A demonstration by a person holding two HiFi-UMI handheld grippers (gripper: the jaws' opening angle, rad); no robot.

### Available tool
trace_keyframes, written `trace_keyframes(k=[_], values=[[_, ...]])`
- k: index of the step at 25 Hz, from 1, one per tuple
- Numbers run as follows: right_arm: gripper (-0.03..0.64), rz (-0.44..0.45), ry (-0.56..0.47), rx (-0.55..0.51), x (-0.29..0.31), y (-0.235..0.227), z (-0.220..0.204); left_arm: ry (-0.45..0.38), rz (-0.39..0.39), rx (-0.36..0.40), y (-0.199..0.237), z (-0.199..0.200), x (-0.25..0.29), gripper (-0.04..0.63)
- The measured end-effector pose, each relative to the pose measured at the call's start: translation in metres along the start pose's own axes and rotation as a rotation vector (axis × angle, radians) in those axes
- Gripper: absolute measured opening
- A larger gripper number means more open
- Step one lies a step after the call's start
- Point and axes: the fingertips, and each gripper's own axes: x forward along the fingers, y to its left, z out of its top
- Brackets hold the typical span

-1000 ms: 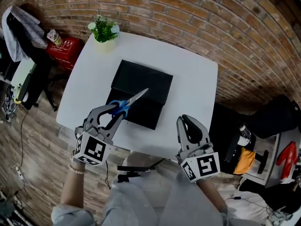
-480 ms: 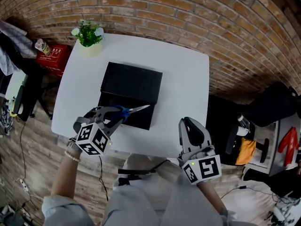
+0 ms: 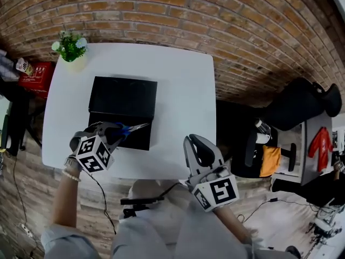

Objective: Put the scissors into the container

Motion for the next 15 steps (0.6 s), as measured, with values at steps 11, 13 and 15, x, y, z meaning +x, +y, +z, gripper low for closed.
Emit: trace_keyframes(k=[11,13,15], values=[[0.064,-0.007,0.007,0.004,-0.002,-0.010,-0.003,0.089,-0.066,-0.059,0.002,-0.015,0.030,0.101],[0.064,-0.007,0.007,0.004,-0.001,-0.012,-0.003,0.100,-0.058,-0.069,0.004,-0.017,0.034,0.100],[0.063,-0.007,0.009,0.003,0.000,-0.014,-0.002,0.105,-0.055,-0.082,0.005,-0.017,0.037,0.101]])
